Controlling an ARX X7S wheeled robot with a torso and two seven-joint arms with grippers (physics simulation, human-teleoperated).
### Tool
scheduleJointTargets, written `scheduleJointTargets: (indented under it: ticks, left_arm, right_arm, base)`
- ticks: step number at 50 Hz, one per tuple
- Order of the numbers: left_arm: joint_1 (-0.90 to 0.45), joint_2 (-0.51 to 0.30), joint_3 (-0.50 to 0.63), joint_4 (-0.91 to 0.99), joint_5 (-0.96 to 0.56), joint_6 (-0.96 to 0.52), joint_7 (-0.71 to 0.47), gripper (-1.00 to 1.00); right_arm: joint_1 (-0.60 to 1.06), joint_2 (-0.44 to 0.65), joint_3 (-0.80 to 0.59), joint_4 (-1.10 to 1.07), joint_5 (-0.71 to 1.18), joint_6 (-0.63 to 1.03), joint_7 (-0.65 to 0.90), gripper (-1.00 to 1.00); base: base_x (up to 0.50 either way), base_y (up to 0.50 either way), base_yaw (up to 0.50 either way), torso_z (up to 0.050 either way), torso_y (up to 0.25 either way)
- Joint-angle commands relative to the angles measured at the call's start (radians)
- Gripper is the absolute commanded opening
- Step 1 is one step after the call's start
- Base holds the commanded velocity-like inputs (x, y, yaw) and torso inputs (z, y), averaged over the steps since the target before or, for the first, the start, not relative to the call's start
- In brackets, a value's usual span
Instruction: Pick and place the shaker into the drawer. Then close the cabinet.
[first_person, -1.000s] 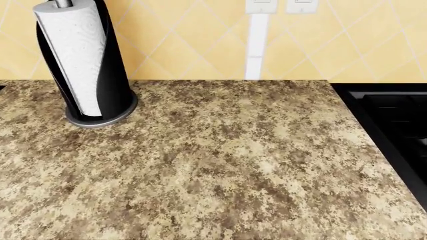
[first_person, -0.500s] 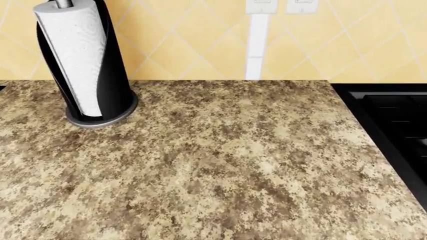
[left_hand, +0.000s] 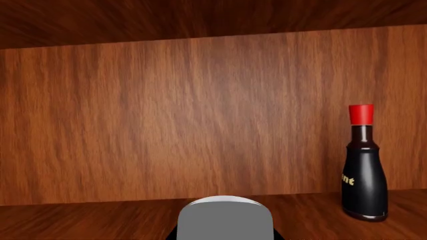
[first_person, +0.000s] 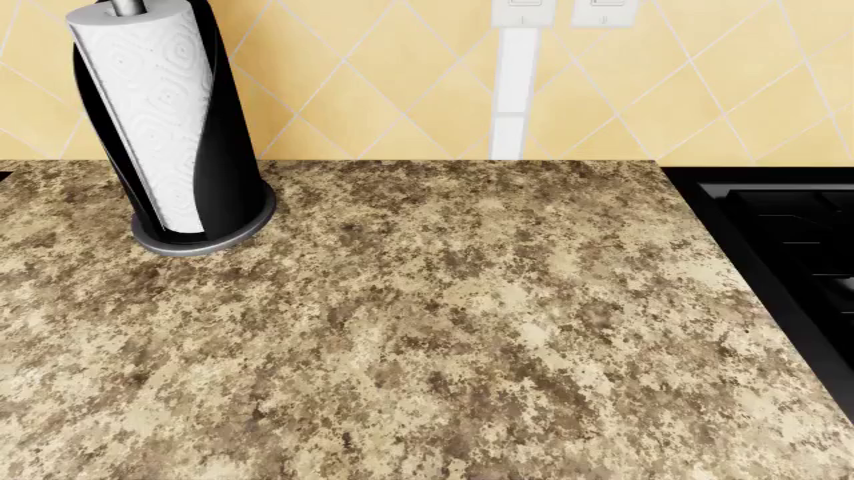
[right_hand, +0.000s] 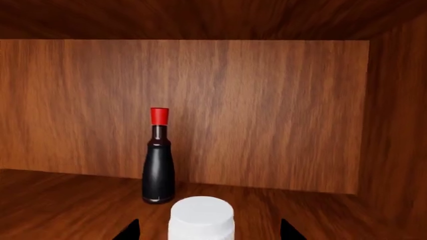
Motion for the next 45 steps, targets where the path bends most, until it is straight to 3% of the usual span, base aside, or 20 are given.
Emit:
scheduleJointTargets:
  ticks: [1,45]
  left_arm:
    - [-0.002,0.0,-0.002,-0.004,0.0,0.002,-0.005,-1.0]
    - [-0.002,-0.009,0.003,-0.028,0.011,0.013,0.012,-1.0]
  right_arm:
    - [0.0,-0.003,-0.001,0.079,0.012,-0.042,-0.008,1.0]
    - [0.0,-0.005,0.008,0.412,0.057,-0.306,-0.005,1.0]
  base:
    - [0.0,0.0,0.0,0.0,0.0]
    - [0.0,0.0,0.0,0.0,0.0]
